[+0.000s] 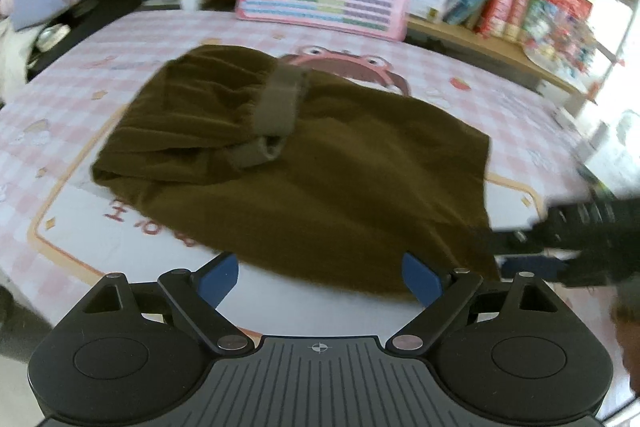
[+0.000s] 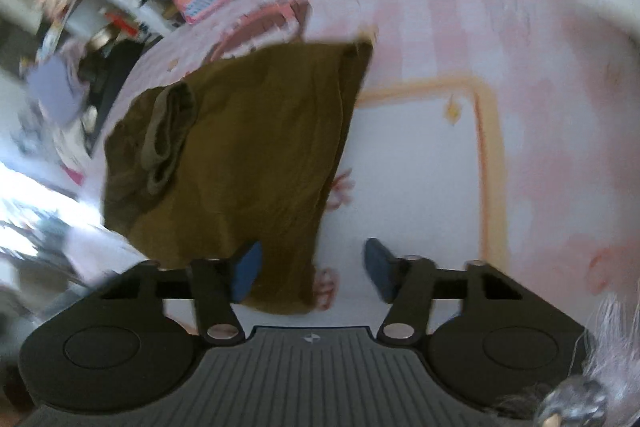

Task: Fold clothes
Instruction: 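Grasp an edge of the folded trousers with the right tool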

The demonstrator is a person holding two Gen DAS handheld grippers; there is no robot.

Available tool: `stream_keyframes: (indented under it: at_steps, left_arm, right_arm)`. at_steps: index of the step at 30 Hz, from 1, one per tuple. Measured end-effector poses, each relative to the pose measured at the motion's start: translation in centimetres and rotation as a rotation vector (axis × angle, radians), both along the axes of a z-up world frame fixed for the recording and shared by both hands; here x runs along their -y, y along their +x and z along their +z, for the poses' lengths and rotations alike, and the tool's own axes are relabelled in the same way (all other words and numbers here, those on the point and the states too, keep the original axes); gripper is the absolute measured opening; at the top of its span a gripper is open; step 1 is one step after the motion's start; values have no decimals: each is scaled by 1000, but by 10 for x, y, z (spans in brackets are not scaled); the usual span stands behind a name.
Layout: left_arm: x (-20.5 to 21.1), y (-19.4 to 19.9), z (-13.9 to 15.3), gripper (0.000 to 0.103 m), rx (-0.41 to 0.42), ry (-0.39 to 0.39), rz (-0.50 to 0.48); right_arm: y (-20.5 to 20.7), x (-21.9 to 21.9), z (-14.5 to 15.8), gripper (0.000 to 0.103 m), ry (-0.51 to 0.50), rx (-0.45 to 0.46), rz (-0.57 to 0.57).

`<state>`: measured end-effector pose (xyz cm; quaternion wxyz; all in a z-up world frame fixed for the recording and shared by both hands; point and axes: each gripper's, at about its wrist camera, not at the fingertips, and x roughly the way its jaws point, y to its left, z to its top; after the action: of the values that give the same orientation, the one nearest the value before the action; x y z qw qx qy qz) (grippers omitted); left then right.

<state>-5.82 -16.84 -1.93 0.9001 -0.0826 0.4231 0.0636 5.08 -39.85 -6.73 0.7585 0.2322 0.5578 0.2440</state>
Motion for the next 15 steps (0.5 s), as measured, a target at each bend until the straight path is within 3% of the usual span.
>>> stream_keyframes:
  at_steps: [2, 6, 8, 15]
  left_arm:
    - [8, 0, 1, 91, 2, 16, -39]
    - [26, 1, 2, 91, 8, 54, -140]
    - [37, 4, 1, 91, -4, 100, -206]
    - [74, 11, -17, 91, -36, 374, -378]
  right_arm:
    - [6, -2, -4, 46, 41, -62, -26]
    - [11, -12, -5, 33, 42, -62, -14]
    - [14, -14, -7, 13, 38, -73, -11]
    - [20, -6, 13, 12, 158, -56, -11]
